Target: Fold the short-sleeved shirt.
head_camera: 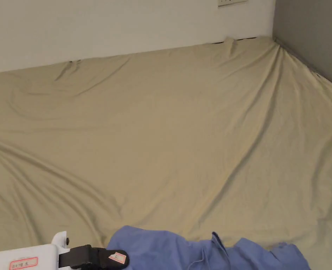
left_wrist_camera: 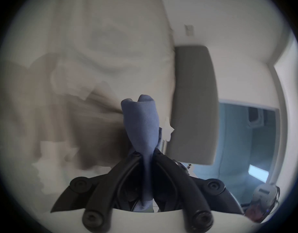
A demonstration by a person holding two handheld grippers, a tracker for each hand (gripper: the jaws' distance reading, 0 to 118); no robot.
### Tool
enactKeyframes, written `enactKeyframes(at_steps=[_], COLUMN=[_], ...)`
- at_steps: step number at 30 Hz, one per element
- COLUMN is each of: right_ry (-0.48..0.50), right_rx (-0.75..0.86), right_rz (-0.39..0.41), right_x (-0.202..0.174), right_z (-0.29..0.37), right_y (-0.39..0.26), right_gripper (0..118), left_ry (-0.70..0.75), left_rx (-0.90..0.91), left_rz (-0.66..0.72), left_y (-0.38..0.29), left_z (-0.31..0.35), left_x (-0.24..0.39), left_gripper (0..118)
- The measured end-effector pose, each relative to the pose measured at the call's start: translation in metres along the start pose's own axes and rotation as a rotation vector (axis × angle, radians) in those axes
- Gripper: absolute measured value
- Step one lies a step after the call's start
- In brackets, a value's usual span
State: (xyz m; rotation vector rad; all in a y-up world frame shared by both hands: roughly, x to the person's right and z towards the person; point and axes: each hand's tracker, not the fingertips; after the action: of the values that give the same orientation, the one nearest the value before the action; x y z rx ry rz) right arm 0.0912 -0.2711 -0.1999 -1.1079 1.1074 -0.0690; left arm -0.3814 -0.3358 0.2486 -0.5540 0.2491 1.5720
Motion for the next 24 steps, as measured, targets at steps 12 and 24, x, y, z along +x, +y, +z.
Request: enactKeyframes(at_steps=[12,24], right_ry=[0.053,0.036], right_rx=[-0.024,0.048], right_rz=[0.064,0.016], right_x=[-0.015,0.025], right_z=[-0.014,0.032], right_y=[0.003,-0.006], right_gripper=[3,3], left_ry=[0.356,0.167], left_rx=[0.127,-0.201], left_rz=[-0.134,-0.419], left_y=[-0.052,-0.100], left_z=[0.028,-0.152], left_x=[0.054,0.135], left_gripper=[6,118])
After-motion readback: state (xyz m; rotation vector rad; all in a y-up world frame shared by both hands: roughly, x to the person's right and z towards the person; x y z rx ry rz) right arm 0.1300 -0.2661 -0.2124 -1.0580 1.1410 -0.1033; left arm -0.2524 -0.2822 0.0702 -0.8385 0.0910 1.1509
